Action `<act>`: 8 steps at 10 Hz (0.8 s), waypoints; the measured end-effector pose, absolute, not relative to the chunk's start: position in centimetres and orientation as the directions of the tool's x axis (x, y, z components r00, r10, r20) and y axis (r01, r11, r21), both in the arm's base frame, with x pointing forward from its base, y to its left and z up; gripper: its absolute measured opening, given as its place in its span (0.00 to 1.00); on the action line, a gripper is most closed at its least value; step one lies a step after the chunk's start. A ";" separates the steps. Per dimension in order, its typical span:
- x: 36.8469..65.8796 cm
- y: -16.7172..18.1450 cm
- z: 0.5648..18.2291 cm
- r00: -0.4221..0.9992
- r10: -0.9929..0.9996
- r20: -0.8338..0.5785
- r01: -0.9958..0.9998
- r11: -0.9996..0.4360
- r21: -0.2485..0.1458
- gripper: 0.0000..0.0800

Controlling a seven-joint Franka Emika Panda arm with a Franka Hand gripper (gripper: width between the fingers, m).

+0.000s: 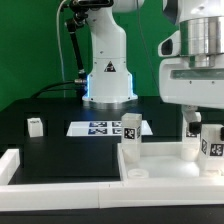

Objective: Assemble square table

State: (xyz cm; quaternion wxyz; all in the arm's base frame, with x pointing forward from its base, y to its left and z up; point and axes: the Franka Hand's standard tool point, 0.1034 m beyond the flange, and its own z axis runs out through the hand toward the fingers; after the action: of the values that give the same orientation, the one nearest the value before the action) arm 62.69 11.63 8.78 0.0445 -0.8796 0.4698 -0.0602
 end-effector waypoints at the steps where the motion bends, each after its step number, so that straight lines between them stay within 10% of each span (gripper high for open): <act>1: 62.5 11.8 8.8 0.614 -0.786 0.072 -0.775 -0.618 -0.129 0.78; 8: 63.3 12.7 8.5 0.952 -0.271 0.139 -0.270 -0.962 -0.025 0.81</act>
Offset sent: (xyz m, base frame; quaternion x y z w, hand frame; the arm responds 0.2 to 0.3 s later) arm 0.0000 0.0000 0.0000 0.0000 0.0000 -0.1938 0.9810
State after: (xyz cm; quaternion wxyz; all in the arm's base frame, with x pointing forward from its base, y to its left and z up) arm 63.31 12.69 8.54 0.0027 -0.9880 0.1371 -0.0708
